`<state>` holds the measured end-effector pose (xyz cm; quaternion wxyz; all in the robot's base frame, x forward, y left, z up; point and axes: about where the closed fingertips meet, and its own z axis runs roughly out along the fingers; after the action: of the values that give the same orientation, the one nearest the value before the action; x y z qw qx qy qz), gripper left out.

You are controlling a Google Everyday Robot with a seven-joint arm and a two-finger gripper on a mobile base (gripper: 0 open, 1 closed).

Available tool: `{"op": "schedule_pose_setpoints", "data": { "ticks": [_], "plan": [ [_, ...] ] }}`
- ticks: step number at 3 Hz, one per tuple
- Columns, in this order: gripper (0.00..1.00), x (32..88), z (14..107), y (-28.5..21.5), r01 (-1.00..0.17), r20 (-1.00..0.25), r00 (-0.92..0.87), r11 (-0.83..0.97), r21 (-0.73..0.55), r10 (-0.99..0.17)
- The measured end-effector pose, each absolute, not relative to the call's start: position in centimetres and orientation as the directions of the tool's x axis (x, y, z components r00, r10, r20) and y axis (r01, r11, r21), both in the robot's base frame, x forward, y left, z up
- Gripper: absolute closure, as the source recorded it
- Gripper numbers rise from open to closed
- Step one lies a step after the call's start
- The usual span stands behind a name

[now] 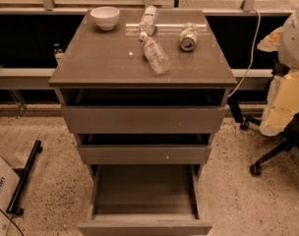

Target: Close bottom drawer

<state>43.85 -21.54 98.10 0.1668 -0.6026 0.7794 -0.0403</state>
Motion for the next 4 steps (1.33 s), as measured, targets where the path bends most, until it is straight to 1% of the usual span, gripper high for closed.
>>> {"op": "schedule_pose_setpoints", "data": {
  "ticks": [1,2,3,4],
  "plan": [
    [0.01,43.8,98.2,-21.5,-0.925,-0.212,-0.218,0.271,-0.266,-0.953],
    [0.23,43.8,98.4,-21.5,-0.923,-0.214,-0.216,0.271,-0.274,-0.953],
    [0.47,43.1,96.1,-20.7,-0.934,-0.255,-0.215,0.275,-0.228,-0.943],
    [0.70,42.0,92.1,-19.3,-0.945,-0.322,-0.235,0.293,-0.144,-0.917]
  ]
}}
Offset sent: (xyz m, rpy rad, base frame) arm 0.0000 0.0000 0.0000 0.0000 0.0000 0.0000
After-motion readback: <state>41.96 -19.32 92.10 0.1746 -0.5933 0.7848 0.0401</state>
